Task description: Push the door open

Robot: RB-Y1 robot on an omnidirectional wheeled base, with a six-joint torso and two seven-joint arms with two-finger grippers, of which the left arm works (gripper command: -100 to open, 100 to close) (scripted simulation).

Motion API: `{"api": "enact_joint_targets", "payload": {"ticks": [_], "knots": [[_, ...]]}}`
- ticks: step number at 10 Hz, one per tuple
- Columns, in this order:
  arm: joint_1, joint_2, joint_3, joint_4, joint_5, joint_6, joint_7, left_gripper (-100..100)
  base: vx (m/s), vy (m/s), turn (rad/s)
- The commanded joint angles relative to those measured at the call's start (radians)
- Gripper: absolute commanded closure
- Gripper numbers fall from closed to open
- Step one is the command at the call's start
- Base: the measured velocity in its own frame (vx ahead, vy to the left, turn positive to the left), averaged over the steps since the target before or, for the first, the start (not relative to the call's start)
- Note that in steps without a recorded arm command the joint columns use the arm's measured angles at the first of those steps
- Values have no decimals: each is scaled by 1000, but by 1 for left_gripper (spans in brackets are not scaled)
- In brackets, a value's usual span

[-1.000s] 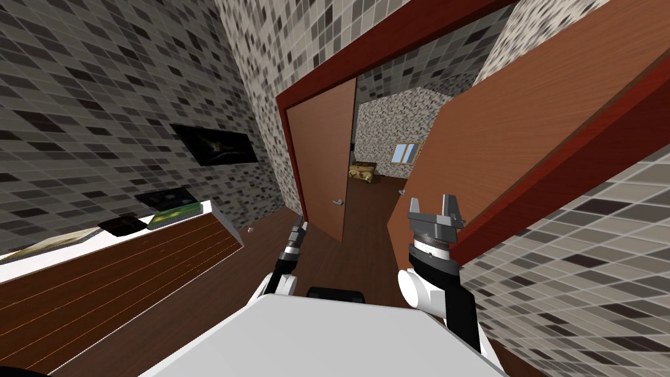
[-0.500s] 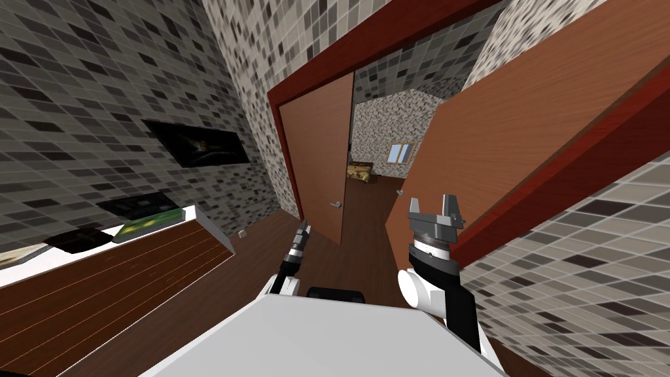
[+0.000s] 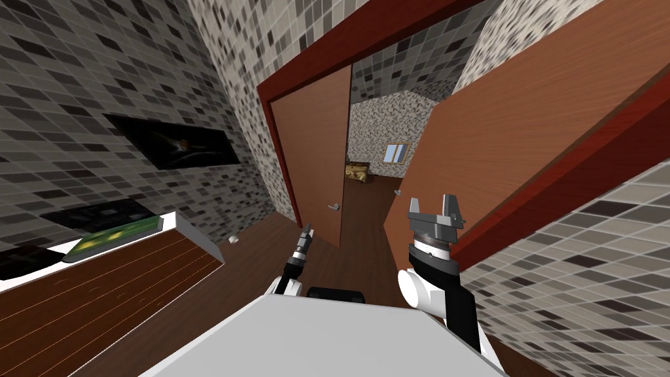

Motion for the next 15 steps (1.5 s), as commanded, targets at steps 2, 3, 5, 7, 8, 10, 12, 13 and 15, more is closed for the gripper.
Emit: {"api": "enact_joint_targets", "payload": {"ticks": [2,3,5,7,8,10,12,13,15], "knots": [[-19,-1,-14,62,-2,-12,2,-100,101,29,-69],[-25,-2,-19,84,-3,-16,2,-100,112,23,-76],[-38,-5,-29,129,-5,-25,3,-100,93,33,-73],[-56,-8,-44,192,-8,-37,5,-100,107,42,-89],[-62,-10,-48,212,-9,-41,6,-100,132,50,-104],[-83,-16,-66,286,-12,-55,7,-100,133,48,-109],[-98,-21,-78,338,-14,-65,9,-100,152,60,-81],[-106,-24,-84,366,-15,-70,10,-100,144,69,-81],[-118,-29,-93,406,-17,-78,11,-100,159,55,-79]]}}
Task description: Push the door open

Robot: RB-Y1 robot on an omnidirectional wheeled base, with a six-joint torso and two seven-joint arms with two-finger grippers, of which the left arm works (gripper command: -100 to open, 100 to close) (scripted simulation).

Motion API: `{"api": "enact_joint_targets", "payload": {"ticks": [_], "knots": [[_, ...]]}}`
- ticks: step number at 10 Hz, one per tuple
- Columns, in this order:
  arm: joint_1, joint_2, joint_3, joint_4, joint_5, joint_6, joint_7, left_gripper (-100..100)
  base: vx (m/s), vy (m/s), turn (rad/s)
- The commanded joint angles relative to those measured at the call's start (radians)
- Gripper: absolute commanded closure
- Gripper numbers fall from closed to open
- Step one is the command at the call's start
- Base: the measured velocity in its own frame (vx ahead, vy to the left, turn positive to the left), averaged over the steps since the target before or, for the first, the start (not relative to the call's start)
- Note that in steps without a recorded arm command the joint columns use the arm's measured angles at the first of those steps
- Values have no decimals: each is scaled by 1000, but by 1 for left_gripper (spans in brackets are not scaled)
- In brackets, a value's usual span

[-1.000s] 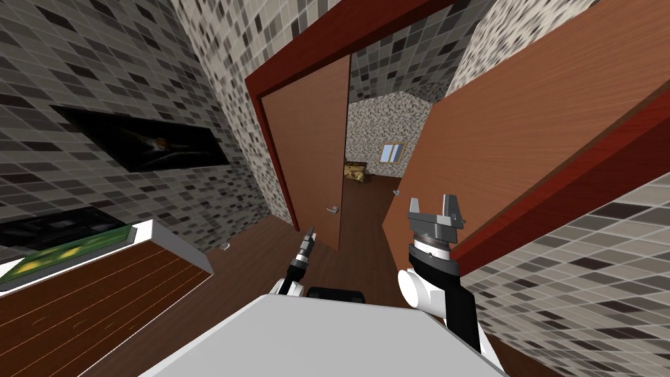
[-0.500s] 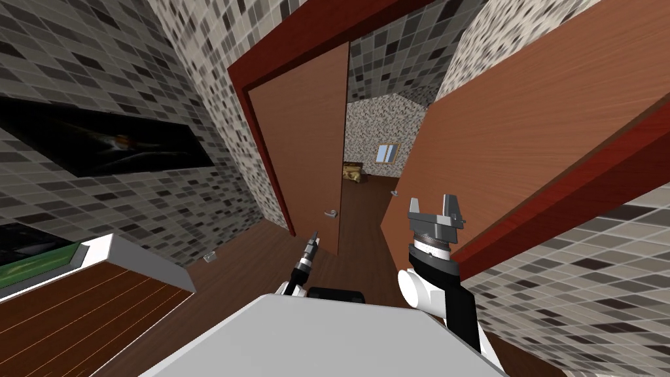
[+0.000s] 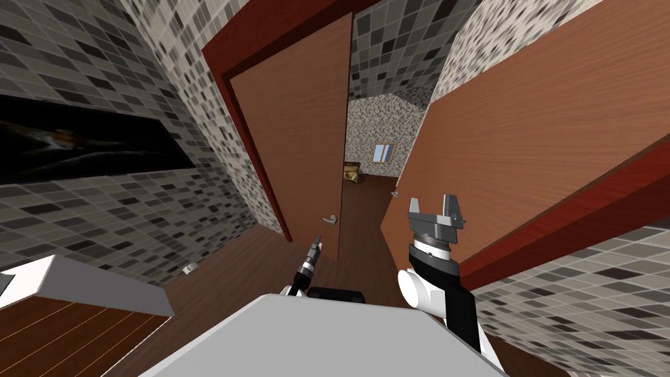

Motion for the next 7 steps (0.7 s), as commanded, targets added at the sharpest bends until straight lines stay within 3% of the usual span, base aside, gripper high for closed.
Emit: {"api": "enact_joint_targets", "payload": {"ticks": [1,4,5,7], "knots": [[-9,-4,-7,34,-1,-9,1,-100,118,54,-51],[-22,-11,-17,80,-3,-18,2,-100,95,47,-54],[-15,-10,-16,65,-3,-17,0,-100,45,27,-16],[-25,-5,-10,79,-1,-19,-1,-100,146,-30,-28]]}}
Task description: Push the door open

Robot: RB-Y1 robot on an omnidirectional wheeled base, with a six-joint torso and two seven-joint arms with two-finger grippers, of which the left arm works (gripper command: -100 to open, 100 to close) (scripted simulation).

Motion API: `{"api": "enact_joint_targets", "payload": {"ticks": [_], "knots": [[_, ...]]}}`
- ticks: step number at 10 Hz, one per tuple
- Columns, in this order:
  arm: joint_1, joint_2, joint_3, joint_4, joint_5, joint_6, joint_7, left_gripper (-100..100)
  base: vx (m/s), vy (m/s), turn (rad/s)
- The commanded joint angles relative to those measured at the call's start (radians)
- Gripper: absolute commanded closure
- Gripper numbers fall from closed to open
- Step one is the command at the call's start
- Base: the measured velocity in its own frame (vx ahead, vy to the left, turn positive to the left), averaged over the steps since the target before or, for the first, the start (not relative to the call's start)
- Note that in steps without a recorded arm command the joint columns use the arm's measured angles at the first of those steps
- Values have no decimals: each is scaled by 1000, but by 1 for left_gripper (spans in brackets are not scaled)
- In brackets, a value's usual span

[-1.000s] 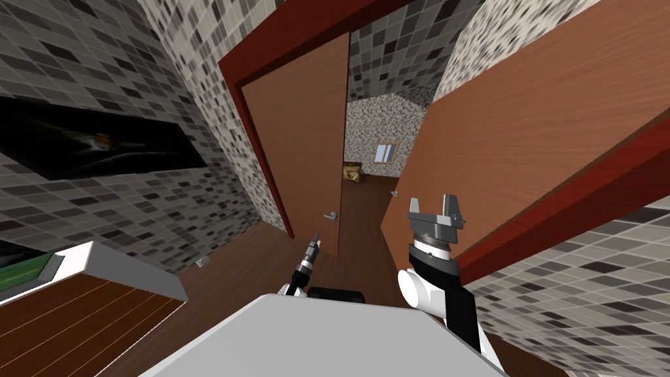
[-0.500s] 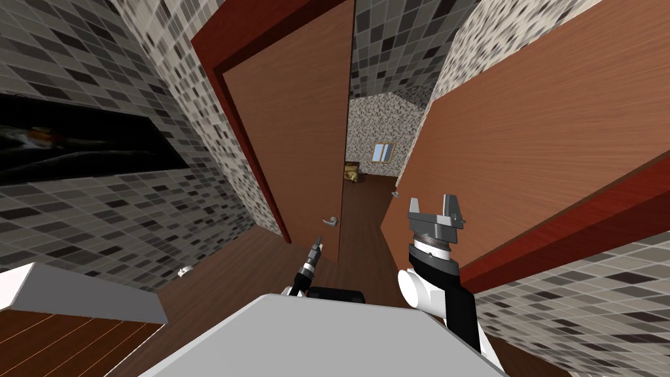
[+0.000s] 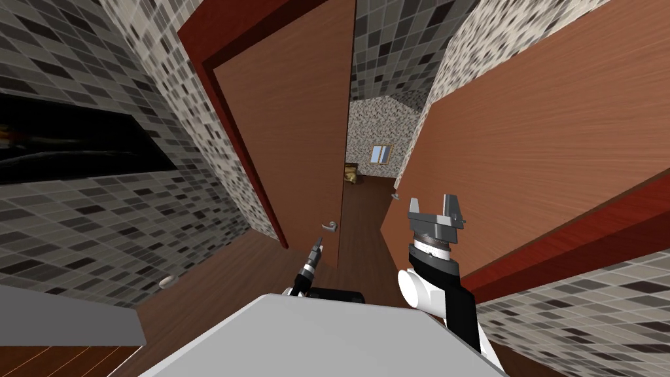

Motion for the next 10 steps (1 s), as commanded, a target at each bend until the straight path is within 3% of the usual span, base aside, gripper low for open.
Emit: {"api": "enact_joint_targets", "payload": {"ticks": [1,7,8,10], "knots": [[-5,2,4,6,1,-1,-1,-100,181,-45,-17],[-25,-12,18,32,5,-4,-5,-100,168,-51,-20],[-25,-12,18,32,5,-4,-5,100,-10,2,4],[-25,-12,18,32,5,-4,-5,100,-19,8,-14]]}}
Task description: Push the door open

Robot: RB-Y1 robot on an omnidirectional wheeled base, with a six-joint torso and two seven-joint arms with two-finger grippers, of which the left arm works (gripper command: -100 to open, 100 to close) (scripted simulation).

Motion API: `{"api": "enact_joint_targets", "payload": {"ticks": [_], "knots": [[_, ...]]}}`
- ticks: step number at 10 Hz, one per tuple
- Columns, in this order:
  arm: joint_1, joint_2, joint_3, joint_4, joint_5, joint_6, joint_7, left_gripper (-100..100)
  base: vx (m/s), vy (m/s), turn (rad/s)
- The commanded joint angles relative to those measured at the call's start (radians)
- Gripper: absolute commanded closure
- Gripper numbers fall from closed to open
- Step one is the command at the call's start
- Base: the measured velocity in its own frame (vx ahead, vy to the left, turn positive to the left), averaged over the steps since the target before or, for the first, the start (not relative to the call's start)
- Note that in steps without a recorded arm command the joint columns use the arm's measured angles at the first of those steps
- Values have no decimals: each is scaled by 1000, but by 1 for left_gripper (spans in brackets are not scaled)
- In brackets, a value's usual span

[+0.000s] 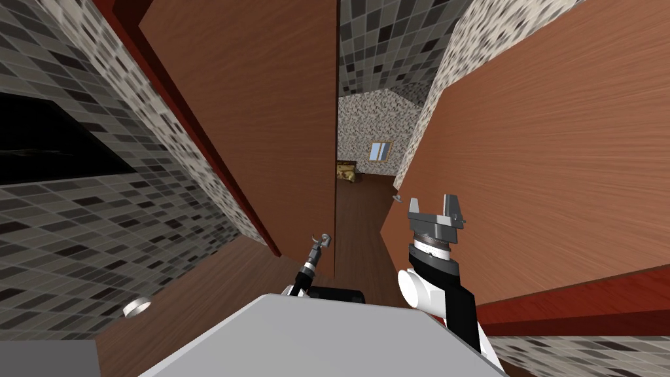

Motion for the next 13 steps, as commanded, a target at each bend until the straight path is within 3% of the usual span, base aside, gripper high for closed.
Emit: {"api": "enact_joint_targets", "payload": {"ticks": [1,5,13], "knots": [[4,1,-1,1,0,-2,0,100,0,0,0],[-4,7,16,4,6,1,-5,100,67,-20,15],[-26,22,105,28,41,1,-31,100,175,-93,53]]}}
